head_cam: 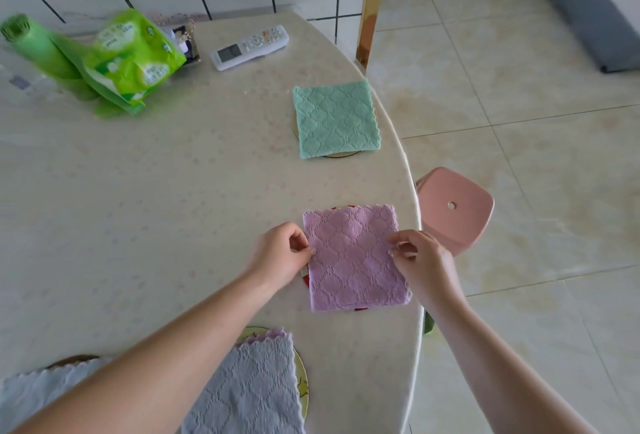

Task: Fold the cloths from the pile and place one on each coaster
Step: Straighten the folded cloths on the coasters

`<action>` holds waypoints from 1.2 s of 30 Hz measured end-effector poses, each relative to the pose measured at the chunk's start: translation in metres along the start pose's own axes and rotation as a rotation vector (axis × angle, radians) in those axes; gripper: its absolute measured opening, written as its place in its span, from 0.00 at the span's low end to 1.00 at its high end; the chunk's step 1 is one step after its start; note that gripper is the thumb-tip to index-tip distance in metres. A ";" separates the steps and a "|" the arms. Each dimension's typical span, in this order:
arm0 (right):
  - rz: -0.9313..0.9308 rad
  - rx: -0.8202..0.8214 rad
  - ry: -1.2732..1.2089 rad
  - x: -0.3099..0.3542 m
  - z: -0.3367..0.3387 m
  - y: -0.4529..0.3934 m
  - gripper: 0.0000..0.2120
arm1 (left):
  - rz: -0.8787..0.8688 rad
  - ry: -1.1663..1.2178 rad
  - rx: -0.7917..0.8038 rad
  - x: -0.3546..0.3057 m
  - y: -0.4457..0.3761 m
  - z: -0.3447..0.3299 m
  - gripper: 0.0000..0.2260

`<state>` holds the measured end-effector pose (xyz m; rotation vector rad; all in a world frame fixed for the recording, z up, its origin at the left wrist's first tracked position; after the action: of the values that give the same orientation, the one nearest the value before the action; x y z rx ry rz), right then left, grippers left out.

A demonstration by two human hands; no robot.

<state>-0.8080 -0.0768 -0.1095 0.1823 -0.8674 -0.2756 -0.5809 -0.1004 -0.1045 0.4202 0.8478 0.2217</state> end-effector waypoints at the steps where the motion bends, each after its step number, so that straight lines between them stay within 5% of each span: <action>1: 0.003 -0.012 0.000 0.000 -0.001 -0.001 0.15 | 0.006 0.007 0.003 0.001 0.001 0.000 0.11; 13: 0.113 -0.120 -0.049 0.021 0.010 0.030 0.14 | 0.027 0.094 -0.002 0.021 0.018 0.032 0.09; 16: 0.168 -0.020 -0.105 0.034 -0.001 0.068 0.19 | 0.088 0.176 -0.036 0.051 0.052 0.057 0.07; 20: 0.199 0.243 -0.084 0.039 -0.037 0.113 0.09 | 0.171 0.234 -0.105 0.105 0.113 0.074 0.07; 24: 0.146 0.436 -0.053 0.035 -0.074 0.139 0.11 | 0.247 0.236 -0.196 0.148 0.158 0.071 0.07; 36: 0.148 0.400 0.082 0.044 -0.104 0.157 0.09 | 0.267 0.246 -0.195 0.167 0.191 0.048 0.09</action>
<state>-0.6753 0.0629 -0.1015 0.4957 -0.8434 0.0465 -0.4411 0.1172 -0.1050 0.3254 0.9996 0.6083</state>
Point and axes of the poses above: each hand's wrist, its own y-axis away from the middle knuckle, its own z-axis out of the back of the hand, x = y × z, the point moved 2 cm from there along -y, towards the middle knuckle, and after that the axes turned 2 degrees about -y, right-handed, at the moved point
